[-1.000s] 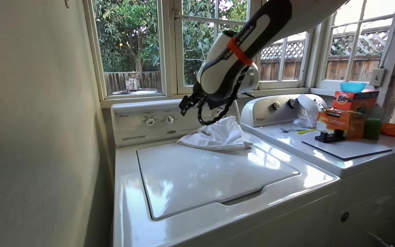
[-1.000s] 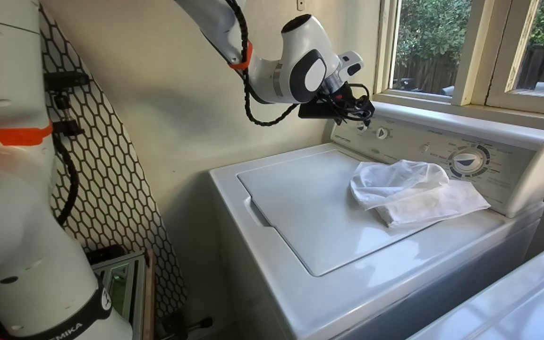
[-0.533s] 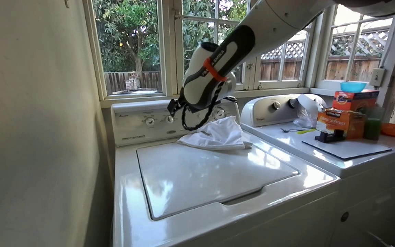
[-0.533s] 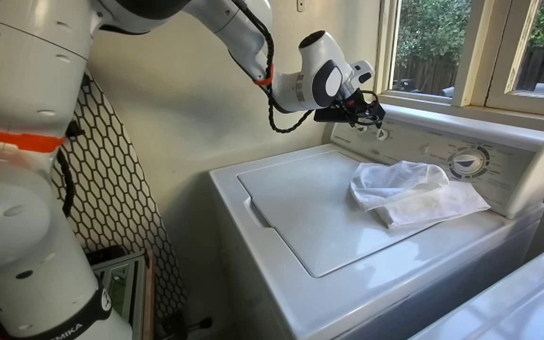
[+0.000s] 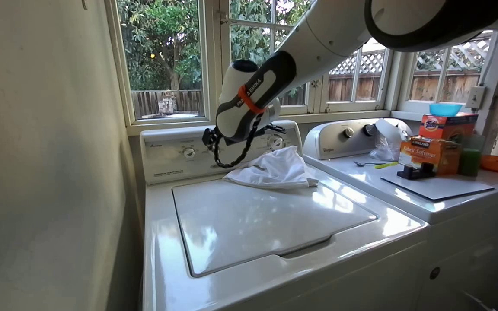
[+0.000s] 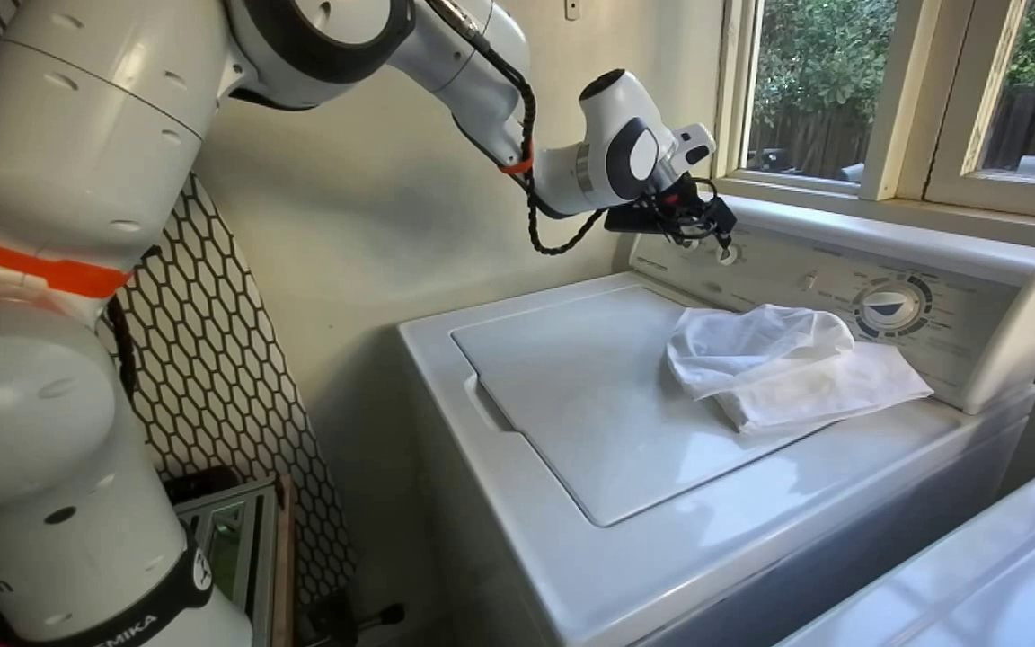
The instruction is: Turn the middle knob on the machine on the left
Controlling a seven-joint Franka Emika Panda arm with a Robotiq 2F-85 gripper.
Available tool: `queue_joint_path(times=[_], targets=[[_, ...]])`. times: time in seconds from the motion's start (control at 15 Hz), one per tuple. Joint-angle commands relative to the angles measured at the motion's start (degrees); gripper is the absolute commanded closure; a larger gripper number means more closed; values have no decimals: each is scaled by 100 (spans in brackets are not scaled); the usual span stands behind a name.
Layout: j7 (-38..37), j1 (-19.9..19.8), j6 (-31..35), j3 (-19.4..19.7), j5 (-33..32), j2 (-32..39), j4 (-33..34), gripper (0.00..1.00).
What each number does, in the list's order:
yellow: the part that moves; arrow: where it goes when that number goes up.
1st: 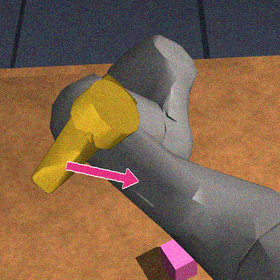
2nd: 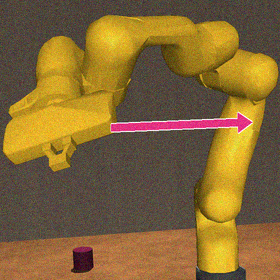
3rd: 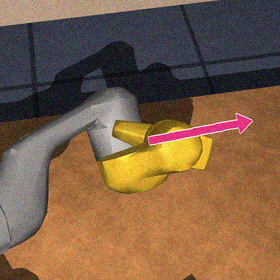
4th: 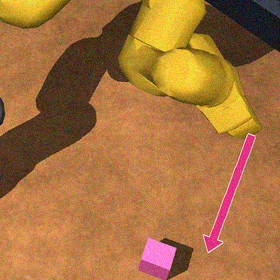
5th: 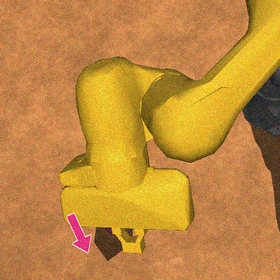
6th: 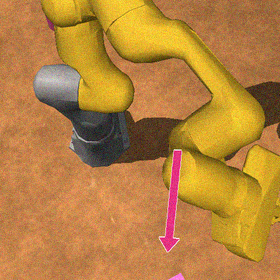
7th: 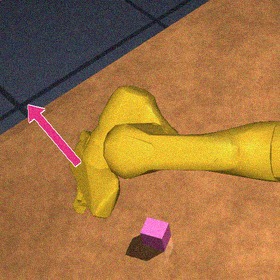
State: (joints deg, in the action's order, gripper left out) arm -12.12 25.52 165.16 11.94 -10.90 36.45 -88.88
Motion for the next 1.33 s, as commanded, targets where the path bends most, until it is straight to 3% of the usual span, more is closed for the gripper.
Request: queue_joint_path(times=[0.0,0.07,0.6,1.13,1.27], targets=[[-80,-112,-11,-115,-144,-19,3,0],[-148,-23,-62,33,-255,-95,-90,0],[-221,-206,-91,-255,-19,270,402,0],[-664,-74,-277,18,-58,665,922,0],[-735,-61,-346,54,-65,740,1035,7]])
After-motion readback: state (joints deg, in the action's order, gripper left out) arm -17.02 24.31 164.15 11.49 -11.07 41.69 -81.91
